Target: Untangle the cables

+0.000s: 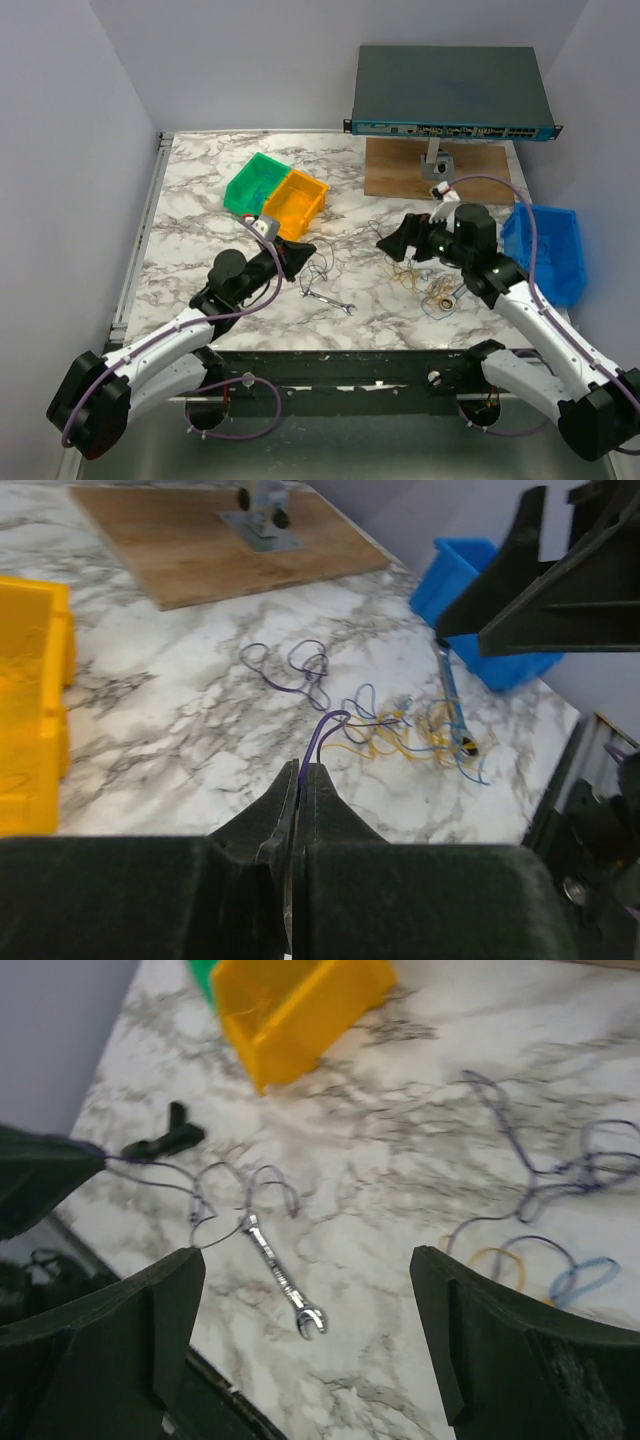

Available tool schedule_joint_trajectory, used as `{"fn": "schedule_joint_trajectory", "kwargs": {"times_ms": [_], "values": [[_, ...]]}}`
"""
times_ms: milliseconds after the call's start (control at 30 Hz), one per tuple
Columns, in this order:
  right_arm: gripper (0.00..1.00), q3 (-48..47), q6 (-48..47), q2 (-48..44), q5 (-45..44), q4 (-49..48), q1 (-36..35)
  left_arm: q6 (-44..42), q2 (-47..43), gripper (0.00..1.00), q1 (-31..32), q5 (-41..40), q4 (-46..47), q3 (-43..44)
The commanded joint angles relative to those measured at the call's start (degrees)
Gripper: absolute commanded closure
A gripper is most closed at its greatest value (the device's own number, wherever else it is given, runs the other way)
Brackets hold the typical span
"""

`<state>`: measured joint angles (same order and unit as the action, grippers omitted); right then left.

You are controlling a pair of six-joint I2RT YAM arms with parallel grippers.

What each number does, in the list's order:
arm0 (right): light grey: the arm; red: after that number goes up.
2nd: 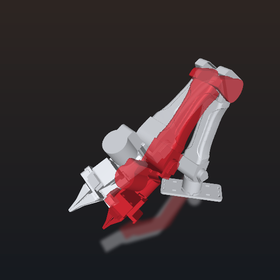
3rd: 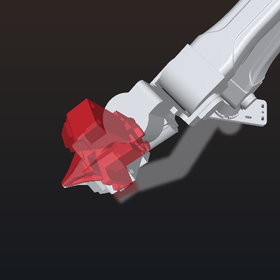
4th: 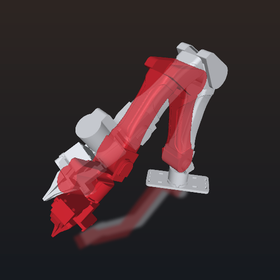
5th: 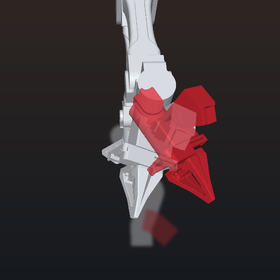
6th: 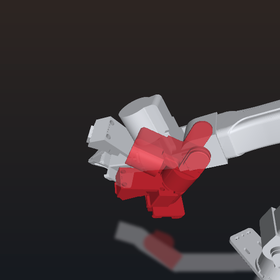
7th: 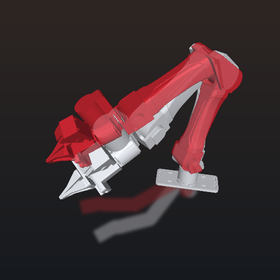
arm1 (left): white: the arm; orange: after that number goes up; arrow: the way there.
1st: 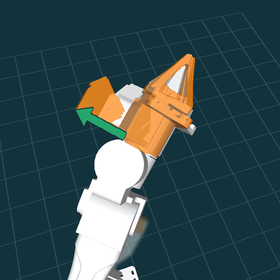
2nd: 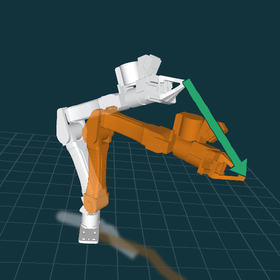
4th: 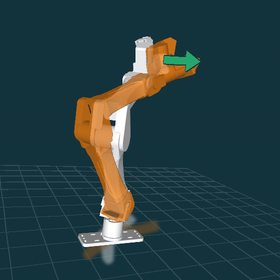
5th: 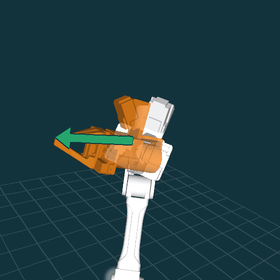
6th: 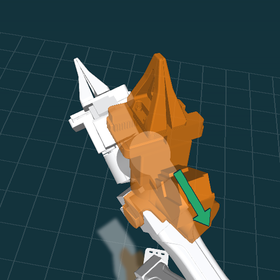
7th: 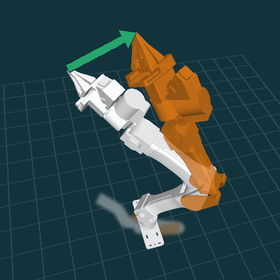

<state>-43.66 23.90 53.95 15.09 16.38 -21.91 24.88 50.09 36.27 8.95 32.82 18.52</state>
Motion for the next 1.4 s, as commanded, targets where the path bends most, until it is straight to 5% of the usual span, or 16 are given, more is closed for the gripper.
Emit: {"fn": "schedule_joint_trajectory", "kwargs": {"times_ms": [0, 233, 567, 833, 933, 1000, 1200, 1367], "values": [[0.07, 6.3, -0.2, -0.3, 14.0, -22.3, -7.4, -0.4, 3.2, 1.00, 0.6, 14.1, 6.7, 2.6], [0.15, 7.0, -3.9, 10.7, 4.1, -30.3, -20.6, 0.2, 3.1, 1.00, 0.6, 15.5, 7.4, 2.5], [0.27, 7.1, -3.9, 17.8, -5.0, -38.1, -26.2, 0.5, 2.7, 1.00, 0.6, 14.6, 7.4, 2.2], [0.61, 7.1, -3.1, 19.5, -5.1, -38.6, -26.3, 0.8, 2.7, 1.00, 0.5, 12.7, 7.6, 1.8], [0.88, 7.5, -2.4, 19.6, -5.9, -38.1, -26.4, 0.8, 2.3, 1.00, 0.5, 11.8, 7.3, 1.5], [0.97, 7.8, -1.5, 18.5, -7.7, -37.2, -26.4, 0.7, 2.1, 0.89, 0.5, 11.1, 6.7, 1.6], [0.99, 4.5, 1.7, 9.9, -24.5, -26.8, -26.4, 0.6, -1.0, 0.36, 0.6, 6.5, 5.9, -0.2], [0.99, -5.5, 2.3, 3.4, -39.6, -12.0, -26.4, 0.3, -4.5, 0.14, 0.5, 1.9, 5.1, -2.0]]}}
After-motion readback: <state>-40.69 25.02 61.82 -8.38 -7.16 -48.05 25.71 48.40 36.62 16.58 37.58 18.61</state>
